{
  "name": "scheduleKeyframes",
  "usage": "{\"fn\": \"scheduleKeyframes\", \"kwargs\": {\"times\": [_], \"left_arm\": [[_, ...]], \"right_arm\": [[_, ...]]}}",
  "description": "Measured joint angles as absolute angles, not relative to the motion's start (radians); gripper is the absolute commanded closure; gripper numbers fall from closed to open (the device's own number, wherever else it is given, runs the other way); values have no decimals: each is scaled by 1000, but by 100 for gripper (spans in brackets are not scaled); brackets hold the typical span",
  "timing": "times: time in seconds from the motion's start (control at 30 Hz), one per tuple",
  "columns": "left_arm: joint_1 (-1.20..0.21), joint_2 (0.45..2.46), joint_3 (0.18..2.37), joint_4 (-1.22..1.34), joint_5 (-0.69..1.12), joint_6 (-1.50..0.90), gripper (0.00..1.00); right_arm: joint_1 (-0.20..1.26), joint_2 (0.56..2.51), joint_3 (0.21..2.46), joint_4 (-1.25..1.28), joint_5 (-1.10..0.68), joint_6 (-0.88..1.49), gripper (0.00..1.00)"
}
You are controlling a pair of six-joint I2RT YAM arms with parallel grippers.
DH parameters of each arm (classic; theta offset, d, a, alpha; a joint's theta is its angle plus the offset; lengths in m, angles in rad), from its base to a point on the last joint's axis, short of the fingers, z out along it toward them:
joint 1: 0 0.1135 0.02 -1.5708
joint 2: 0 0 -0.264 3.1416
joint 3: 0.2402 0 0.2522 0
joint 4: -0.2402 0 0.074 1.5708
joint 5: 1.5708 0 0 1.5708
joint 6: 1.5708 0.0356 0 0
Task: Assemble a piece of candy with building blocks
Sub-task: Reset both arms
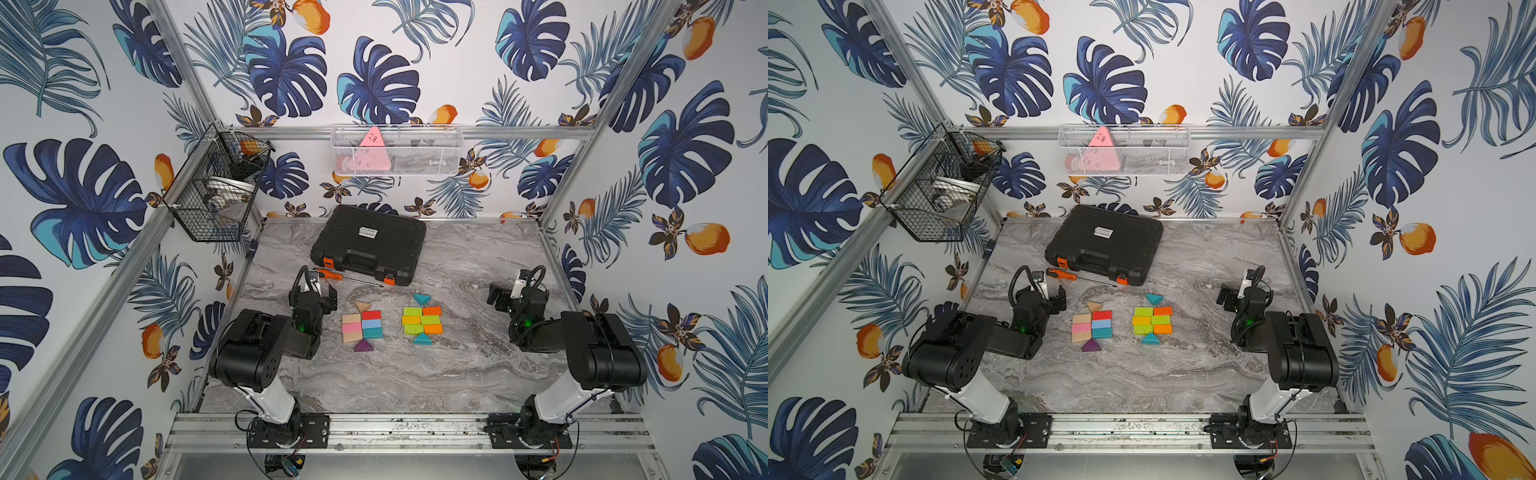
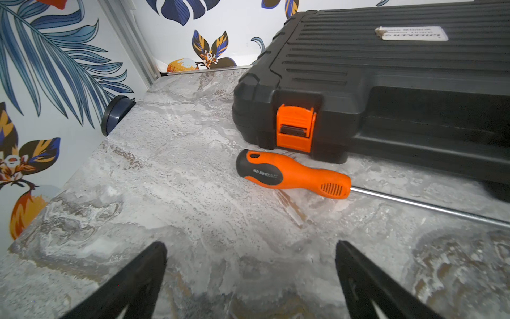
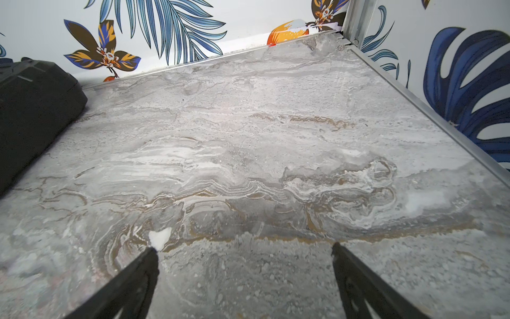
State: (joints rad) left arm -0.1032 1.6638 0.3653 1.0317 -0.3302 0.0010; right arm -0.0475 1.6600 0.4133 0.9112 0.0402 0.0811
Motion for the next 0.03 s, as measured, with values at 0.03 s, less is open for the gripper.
{"fn": "scheduleKeyframes", "kwargs": {"times": [0.03], "left_arm": [[-103,1662,363,1032,-323,1,1]], "right_arm": [[-47,1660,413,911,40,81,0]]}}
